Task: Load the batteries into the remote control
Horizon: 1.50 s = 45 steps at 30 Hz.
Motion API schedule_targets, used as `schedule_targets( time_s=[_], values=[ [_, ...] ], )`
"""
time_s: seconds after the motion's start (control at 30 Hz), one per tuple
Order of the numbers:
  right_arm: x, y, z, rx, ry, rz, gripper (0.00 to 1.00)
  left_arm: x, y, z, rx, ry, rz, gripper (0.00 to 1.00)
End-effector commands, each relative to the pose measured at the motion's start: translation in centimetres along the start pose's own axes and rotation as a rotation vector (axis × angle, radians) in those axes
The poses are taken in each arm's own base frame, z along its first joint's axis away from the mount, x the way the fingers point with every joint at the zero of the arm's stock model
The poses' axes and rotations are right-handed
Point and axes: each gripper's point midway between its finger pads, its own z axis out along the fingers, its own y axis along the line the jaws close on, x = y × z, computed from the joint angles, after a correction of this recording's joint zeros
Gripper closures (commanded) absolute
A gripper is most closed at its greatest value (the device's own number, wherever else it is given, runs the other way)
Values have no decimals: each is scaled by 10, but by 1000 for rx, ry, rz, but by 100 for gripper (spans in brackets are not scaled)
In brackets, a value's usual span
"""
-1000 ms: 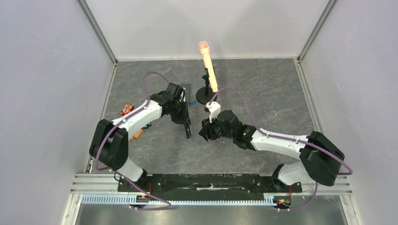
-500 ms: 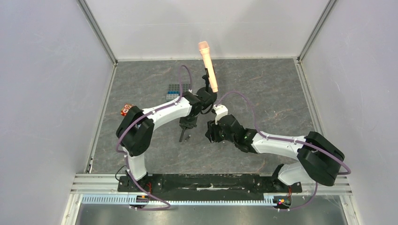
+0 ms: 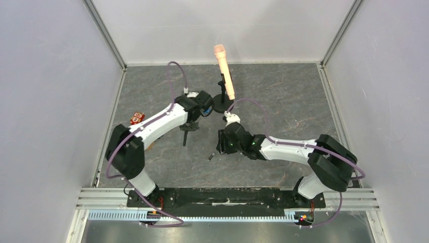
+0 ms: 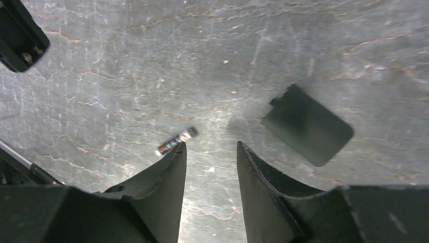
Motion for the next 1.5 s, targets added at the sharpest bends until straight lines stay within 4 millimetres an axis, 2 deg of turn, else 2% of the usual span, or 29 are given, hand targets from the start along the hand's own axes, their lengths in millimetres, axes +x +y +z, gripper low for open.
schedule_targets(
  time_s=[0.0, 0.13, 0.23, 0.4, 0.53, 0.83, 0.97, 1.23, 1.33, 1.47],
  values=[
    [5, 18, -3, 98, 86, 70, 57, -32, 25, -25, 49, -152, -120, 98],
    [27, 28, -7, 128, 158, 136, 52, -38, 44, -40, 69, -209, -157, 98],
    [42, 25, -6, 175, 201, 217, 49, -38, 52, -49, 104, -242, -180, 98],
    [67, 26, -5, 243, 260, 279, 47, -30, 57, -52, 152, -278, -190, 98],
    [77, 26, 0, 280, 283, 304, 47, -22, 58, -51, 184, -292, -188, 98],
    [72, 18, 16, 393, 251, 308, 47, -12, 65, -55, 221, -337, -181, 98],
    [71, 17, 25, 441, 249, 306, 47, -15, 69, -54, 218, -347, -191, 98],
    [67, 7, 29, 550, 241, 281, 58, -26, 76, -56, 233, -374, -203, 98],
    [66, 4, 30, 579, 241, 257, 60, -26, 71, -56, 275, -368, -186, 98],
    [69, -1, 33, 598, 251, 218, 68, -24, 62, -57, 332, -362, -161, 98]
  ],
)
